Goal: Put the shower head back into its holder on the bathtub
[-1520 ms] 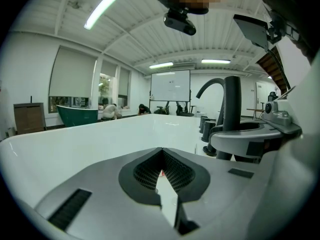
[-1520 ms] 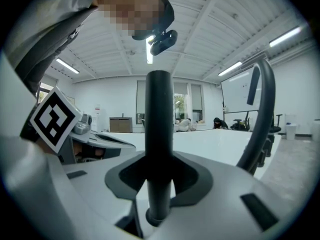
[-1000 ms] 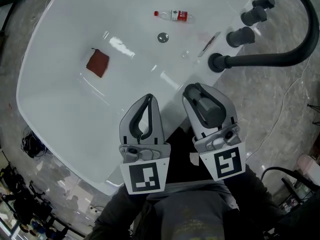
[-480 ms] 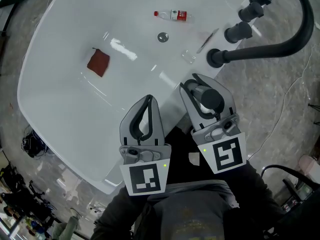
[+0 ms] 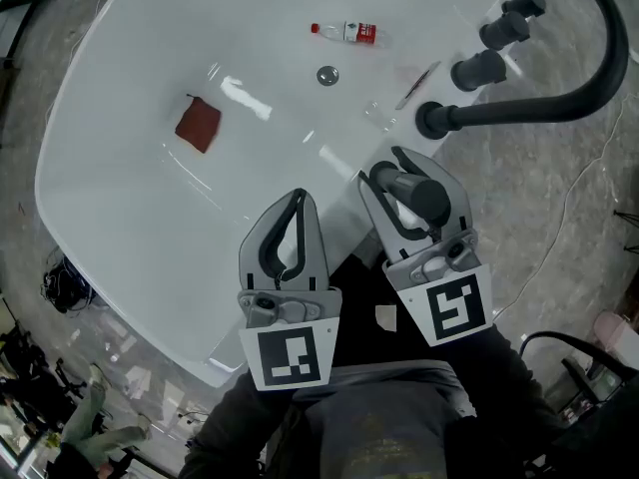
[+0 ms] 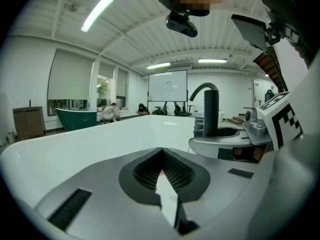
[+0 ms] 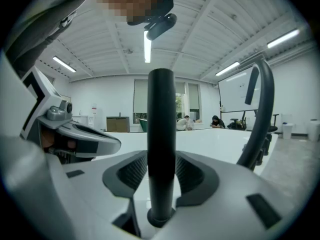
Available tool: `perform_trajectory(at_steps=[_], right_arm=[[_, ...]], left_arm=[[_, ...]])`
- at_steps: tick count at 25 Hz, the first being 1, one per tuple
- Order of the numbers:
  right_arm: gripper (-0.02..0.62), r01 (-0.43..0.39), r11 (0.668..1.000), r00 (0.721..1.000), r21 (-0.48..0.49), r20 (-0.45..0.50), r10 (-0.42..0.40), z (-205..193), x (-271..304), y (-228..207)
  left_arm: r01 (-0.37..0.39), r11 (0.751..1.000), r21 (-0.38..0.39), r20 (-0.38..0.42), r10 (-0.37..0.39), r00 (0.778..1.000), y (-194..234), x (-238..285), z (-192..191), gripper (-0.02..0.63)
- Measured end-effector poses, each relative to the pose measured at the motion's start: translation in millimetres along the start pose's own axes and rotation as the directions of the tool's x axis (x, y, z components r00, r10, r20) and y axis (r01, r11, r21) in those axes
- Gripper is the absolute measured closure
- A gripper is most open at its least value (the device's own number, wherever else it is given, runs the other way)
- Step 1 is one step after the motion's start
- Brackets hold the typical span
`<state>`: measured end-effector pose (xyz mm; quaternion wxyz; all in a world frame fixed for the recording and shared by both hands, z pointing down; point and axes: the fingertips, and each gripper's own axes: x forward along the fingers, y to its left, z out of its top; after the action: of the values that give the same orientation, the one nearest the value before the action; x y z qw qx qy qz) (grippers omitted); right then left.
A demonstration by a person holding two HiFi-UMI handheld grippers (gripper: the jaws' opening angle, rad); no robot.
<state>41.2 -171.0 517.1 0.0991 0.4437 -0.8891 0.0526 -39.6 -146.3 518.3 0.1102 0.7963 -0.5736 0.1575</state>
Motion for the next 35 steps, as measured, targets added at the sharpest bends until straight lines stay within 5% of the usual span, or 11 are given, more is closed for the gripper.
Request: perform_trajectory(at_steps=[10, 35], right_arm=[[0.373, 0.006, 0.999, 1.000, 0.040, -0.007, -0.006, 3.8, 1.7, -4.9], [0.371, -0.013, 1.000, 1.000, 0.019, -0.011, 0.013, 5.0, 0.7, 1.6]], left_arm=[[0.020, 1.000, 0.009, -0.011, -0.019, 1.000, -1.1, 2.7, 9.2, 0.604], [0.026, 1.000, 0.001, -0.006, -0.026, 1.000, 1.2, 3.0, 11.9, 0.604]])
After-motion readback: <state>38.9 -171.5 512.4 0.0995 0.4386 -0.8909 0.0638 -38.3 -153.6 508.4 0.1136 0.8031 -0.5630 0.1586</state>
